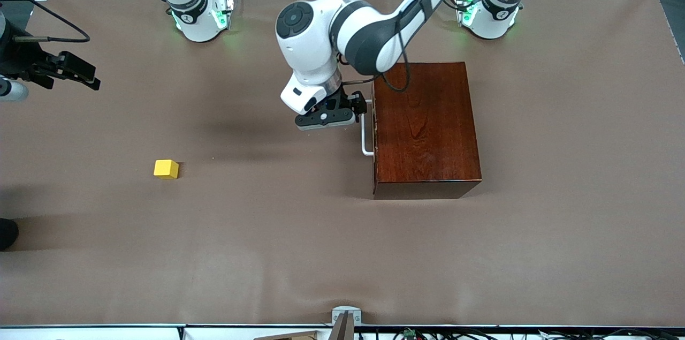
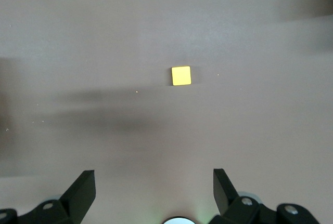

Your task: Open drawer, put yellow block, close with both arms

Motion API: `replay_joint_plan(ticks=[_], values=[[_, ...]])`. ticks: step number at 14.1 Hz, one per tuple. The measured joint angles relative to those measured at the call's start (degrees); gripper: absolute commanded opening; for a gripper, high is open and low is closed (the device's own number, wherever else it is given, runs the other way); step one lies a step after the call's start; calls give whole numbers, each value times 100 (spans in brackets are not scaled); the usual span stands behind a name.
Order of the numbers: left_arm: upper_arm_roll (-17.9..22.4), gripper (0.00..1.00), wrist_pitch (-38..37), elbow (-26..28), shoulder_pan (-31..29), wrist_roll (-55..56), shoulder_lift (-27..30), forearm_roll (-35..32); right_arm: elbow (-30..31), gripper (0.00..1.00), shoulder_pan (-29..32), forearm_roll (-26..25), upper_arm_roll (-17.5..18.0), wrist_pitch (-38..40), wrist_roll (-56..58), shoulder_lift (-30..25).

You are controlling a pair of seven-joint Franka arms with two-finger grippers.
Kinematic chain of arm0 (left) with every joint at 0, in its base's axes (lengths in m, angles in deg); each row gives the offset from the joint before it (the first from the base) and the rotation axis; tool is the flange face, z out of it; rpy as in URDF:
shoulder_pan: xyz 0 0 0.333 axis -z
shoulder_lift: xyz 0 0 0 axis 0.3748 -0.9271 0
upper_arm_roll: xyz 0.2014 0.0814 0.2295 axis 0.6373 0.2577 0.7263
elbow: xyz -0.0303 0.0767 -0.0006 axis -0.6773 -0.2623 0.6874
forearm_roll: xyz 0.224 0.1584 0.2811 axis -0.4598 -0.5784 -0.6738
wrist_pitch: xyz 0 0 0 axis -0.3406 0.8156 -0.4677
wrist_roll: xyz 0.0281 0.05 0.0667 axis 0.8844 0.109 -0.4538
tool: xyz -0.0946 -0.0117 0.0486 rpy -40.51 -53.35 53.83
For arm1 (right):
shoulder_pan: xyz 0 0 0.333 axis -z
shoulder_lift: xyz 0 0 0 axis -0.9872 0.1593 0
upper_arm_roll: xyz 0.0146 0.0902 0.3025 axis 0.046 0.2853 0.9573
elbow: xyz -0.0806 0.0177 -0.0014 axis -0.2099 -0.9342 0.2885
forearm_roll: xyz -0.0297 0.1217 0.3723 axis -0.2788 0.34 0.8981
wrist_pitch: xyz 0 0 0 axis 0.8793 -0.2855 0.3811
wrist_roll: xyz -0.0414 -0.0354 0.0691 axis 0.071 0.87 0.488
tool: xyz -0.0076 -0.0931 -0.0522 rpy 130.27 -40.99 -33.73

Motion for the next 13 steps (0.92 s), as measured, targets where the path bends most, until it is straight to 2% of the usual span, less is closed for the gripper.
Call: replay_joint_plan(ticks=[7,13], values=[[223,100,-95,19,196,584,-684,-17,0,100,0,0,0,0,-1,0],[239,100,-105,18,254,962,-767,-30,0,100,3,0,-8,-2,-4,0]])
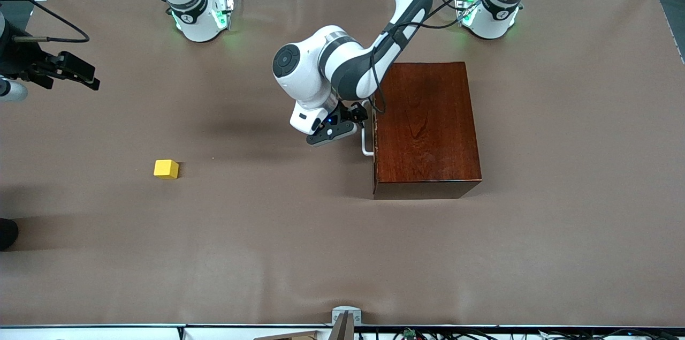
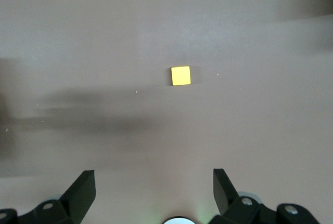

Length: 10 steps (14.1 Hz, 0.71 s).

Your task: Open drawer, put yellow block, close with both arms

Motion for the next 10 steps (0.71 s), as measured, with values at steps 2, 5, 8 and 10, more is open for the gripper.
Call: replay_joint_plan(ticks=[2,5,8,10], values=[[3,100,-35,0,9,-4,0,-31,-13,100,0,0,0,-20,0,0],[3,100,-222,-5,21,-458,-1,-81,-35,100,0,0,0,-29,1,0],[6,100,-295,0,29,-754,-5,-86,-36,100,3,0,-4,-39,1,0],[5,100,-295,4,55,-777,-24,-86,-36,100,9,0,-6,-38,1,0]])
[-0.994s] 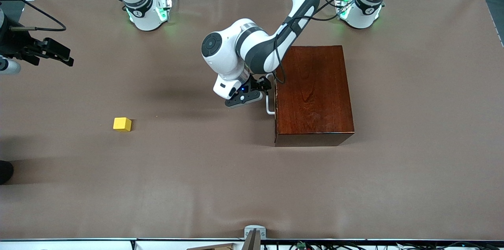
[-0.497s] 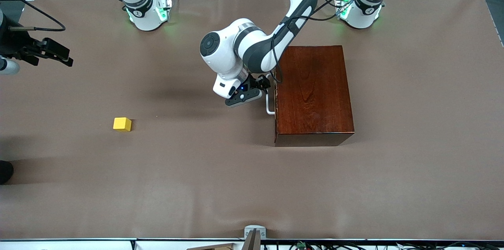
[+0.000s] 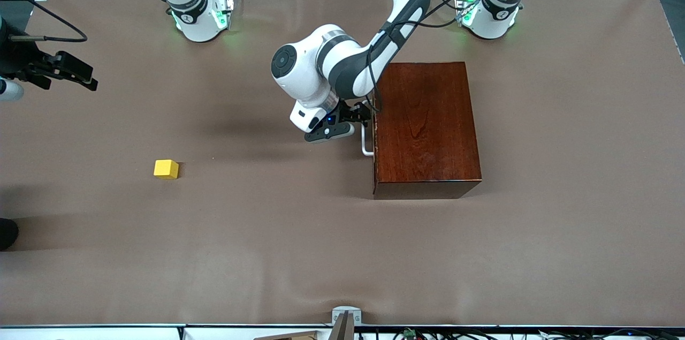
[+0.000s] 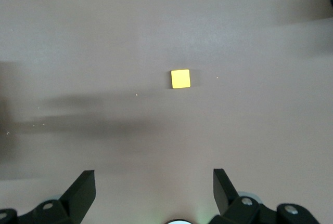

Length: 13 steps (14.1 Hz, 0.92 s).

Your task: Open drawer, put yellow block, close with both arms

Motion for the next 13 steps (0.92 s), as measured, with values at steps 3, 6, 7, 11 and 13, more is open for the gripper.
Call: replay_joint_plan(ticks=[3,6,7,11,13], values=[[2,100,20,3,20,-1,-79,-16,0,100,0,0,0,0,0,0],[2,100,154,4,21,64,-105,-16,0,100,-1,0,4,1,0,2],[1,100,214,4,21,178,-105,-1,1,100,-1,0,4,3,0,3],[14,100,592,-11,23,548,-93,227,5,100,-1,0,4,8,-1,6],[12,100,902,-14,49,782,-90,335,5,100,0,0,4,8,-1,6]])
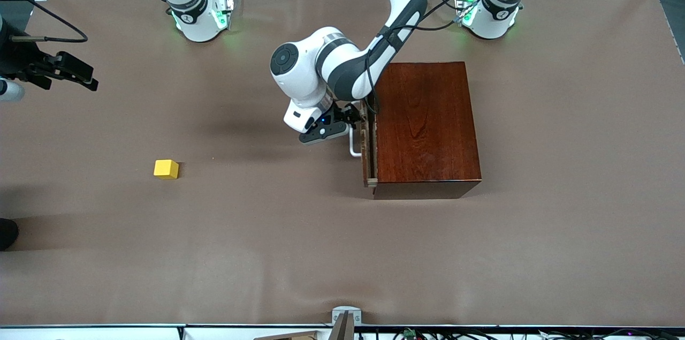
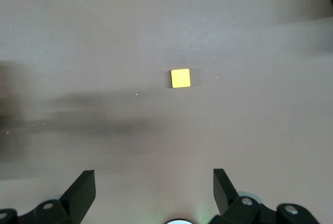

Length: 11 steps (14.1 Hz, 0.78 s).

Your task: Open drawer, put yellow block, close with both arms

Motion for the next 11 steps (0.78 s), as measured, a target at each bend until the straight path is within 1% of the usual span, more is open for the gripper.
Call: replay_joint_plan(ticks=[2,4,7,11], values=[[-5,100,402,3,81,295,-8,83,0,100,2,0,-4,0,-2,0],[25,100,629,18,144,600,-16,99,6,100,24,0,-7,0,-6,19],[2,100,1033,30,146,877,-23,271,10,100,78,0,-11,-16,-6,107],[-64,100,1712,37,197,1205,-64,327,17,100,89,4,-12,-153,-6,265]])
